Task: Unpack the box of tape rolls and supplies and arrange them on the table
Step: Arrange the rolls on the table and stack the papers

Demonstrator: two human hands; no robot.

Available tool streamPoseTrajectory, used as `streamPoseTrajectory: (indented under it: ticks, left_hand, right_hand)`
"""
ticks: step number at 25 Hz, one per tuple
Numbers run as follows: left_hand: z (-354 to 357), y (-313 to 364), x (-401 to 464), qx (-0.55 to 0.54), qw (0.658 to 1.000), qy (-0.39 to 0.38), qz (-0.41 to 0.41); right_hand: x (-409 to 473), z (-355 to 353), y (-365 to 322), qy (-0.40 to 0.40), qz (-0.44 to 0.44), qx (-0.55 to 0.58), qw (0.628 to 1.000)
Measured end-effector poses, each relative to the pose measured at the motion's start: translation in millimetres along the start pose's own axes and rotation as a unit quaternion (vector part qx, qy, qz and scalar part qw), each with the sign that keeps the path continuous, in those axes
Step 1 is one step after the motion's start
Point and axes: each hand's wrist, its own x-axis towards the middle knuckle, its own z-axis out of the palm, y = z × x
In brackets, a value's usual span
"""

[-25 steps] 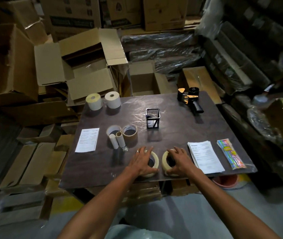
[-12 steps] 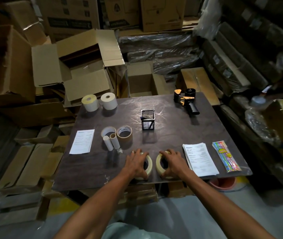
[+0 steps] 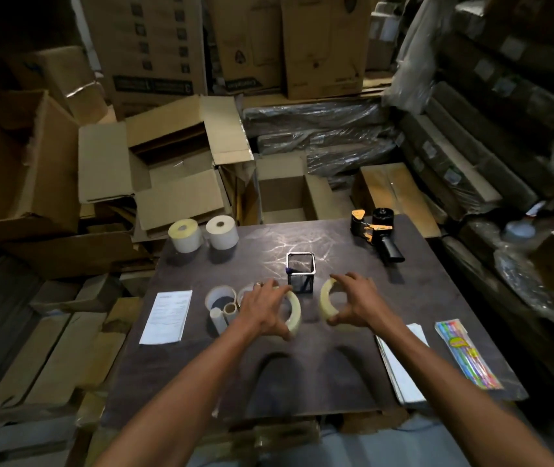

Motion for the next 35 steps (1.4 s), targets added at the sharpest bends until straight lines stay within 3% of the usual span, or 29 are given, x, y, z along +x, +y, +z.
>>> streamPoseTrajectory:
  ticks: [8, 13, 24, 35]
  left_hand:
    - [-76.8, -43.1, 82.7, 0.008, 0.999, 0.034, 0.002]
    - [-93.6, -68.5, 146.7, -0.015, 0.998, 0.05, -0.043]
    - [-46.4, -113.3, 277.8, -0.103, 0.978, 0.051, -0.176]
    - [-1.1, -134.0, 323.6, -0.106, 0.977, 0.005, -0.183]
  right_hand:
    - [91.2, -66.1, -39.7, 0.023, 0.0, -0.027, 0.999]
    - [160.2, -76.0, -50.3, 0.017, -0.003, -0.013, 1.0]
    - [321.4, -44.6, -33.2, -0.054, -0.074, -0.035, 0.995]
    - [368.9, 6.6, -0.3, -0.102, -0.059, -0.031, 0.993]
